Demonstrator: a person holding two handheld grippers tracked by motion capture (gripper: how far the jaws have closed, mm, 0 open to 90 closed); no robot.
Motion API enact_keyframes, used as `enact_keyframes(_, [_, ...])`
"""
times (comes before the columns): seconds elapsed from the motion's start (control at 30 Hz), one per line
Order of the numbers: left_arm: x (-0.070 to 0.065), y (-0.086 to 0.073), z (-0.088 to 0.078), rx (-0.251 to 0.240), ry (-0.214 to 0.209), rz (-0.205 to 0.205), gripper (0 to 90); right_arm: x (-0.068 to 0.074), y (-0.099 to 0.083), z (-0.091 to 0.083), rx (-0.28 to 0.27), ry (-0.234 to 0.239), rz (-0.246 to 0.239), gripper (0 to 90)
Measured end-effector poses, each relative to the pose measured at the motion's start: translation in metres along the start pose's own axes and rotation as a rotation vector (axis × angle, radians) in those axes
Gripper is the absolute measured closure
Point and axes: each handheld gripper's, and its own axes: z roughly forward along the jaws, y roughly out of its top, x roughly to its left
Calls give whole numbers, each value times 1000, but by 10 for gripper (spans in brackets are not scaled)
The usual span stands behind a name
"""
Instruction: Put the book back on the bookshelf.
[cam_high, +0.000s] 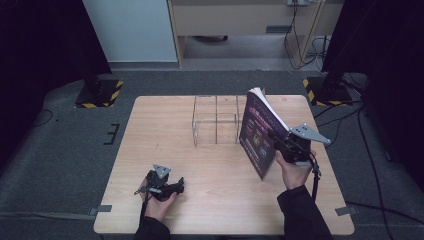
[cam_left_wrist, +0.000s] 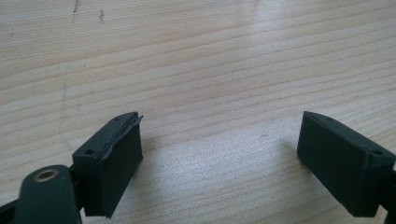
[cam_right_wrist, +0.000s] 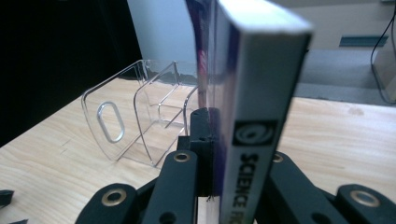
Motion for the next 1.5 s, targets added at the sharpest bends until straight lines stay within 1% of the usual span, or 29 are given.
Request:
enact_keyframes(0.07, [0, 0, 0, 0, 0, 0, 131, 2, 3, 2, -3, -8, -13, 829])
enact_keyframes(0.17, [0, 0, 0, -1, 0, -1, 131, 2, 7, 6, -7, -11, -7, 829])
enact_keyframes(0.4, [0, 0, 0, -1, -2, -1, 130, 2, 19, 19, -23, -19, -17, 829])
enact_keyframes(0.5, [0, 0, 0, 0, -3, 0, 129, 1, 25, 27, -38, -33, -15, 829])
enact_keyframes(0.7, [0, 0, 0, 0, -4, 0, 129, -2, 30, 45, -59, -68, -28, 829])
enact_keyframes(0.97, [0, 0, 0, 0, -4, 1, 128, -7, 26, 68, -78, -113, -32, 829])
enact_keyframes(1.07, [0, 0, 0, -1, -4, 1, 128, -7, 23, 73, -88, -126, -37, 829])
enact_keyframes(1.2, [0, 0, 0, 0, -4, 1, 127, -7, 18, 75, -111, -142, -31, 829])
enact_keyframes(1.3, [0, 0, 0, 0, -4, 1, 128, -8, 13, 76, -107, -151, -25, 828])
enact_keyframes(1.33, [0, 0, 0, 0, -4, 1, 128, -8, 12, 75, -117, -154, -23, 828])
enact_keyframes(1.5, [0, 0, 0, 0, -4, 1, 127, -6, 11, 75, -121, -165, -21, 826])
